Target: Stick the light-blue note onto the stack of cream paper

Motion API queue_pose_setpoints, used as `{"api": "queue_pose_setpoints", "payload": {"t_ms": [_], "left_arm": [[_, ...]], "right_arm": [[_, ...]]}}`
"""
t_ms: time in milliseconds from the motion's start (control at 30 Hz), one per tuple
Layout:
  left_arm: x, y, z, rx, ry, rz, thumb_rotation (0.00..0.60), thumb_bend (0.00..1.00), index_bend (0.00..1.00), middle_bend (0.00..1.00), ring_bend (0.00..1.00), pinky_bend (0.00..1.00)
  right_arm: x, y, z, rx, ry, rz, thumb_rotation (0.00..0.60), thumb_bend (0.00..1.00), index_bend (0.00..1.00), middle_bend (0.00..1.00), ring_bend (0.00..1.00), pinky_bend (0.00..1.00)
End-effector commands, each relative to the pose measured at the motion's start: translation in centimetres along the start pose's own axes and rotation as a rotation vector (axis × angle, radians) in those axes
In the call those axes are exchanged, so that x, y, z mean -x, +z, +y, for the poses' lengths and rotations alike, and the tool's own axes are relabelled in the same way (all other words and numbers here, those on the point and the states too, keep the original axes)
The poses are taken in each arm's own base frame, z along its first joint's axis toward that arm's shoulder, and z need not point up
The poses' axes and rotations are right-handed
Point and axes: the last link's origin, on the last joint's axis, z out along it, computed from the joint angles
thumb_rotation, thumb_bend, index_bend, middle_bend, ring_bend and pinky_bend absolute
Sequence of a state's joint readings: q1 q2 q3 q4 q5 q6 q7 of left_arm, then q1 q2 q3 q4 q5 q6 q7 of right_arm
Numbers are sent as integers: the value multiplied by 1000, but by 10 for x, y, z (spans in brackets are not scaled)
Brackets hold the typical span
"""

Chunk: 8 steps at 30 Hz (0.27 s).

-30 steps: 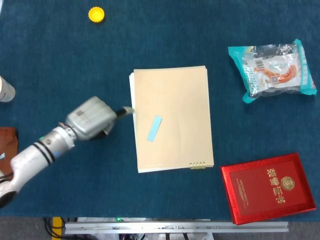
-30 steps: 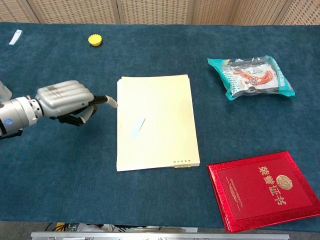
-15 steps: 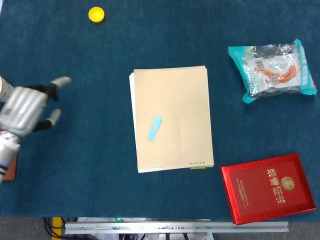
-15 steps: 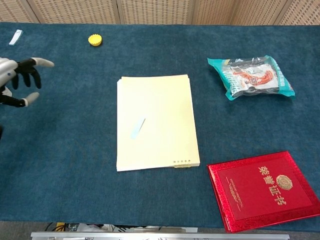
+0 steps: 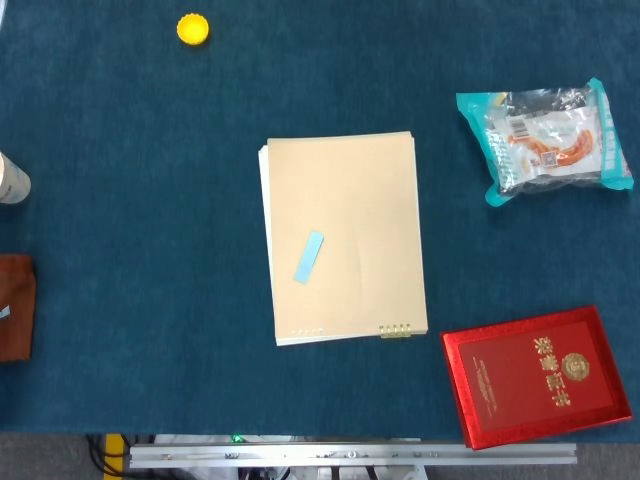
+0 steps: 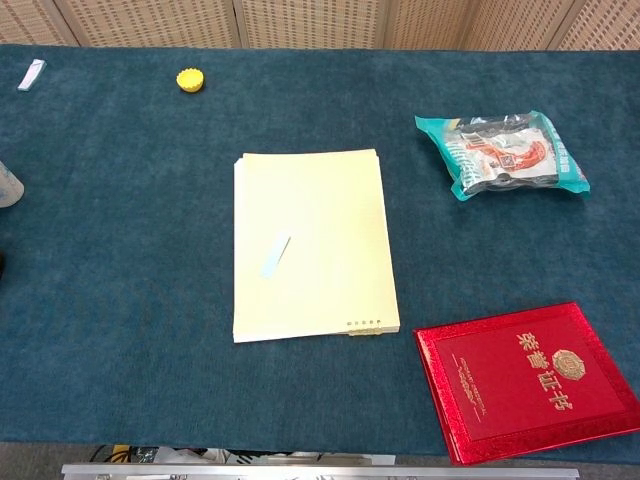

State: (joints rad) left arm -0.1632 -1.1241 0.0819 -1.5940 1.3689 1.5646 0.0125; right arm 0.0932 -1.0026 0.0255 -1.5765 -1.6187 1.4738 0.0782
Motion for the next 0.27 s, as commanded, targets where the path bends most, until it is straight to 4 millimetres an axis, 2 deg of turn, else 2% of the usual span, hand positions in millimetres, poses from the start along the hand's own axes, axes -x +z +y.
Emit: {"api": "queue_pose_setpoints", "payload": {"t_ms": [33,267], "left_arm": [[-5,-12,-2,-29,-28,31,600,397,196,442,437,496],[-4,-22,1,-26,-35,48,600,396,196,439,436,485]], "right_arm": [[0,0,-2,-13,7,11,600,69,100,219,8,64],[1,-1,-8,-41,17,21,600,67,100,219,8,65]]}}
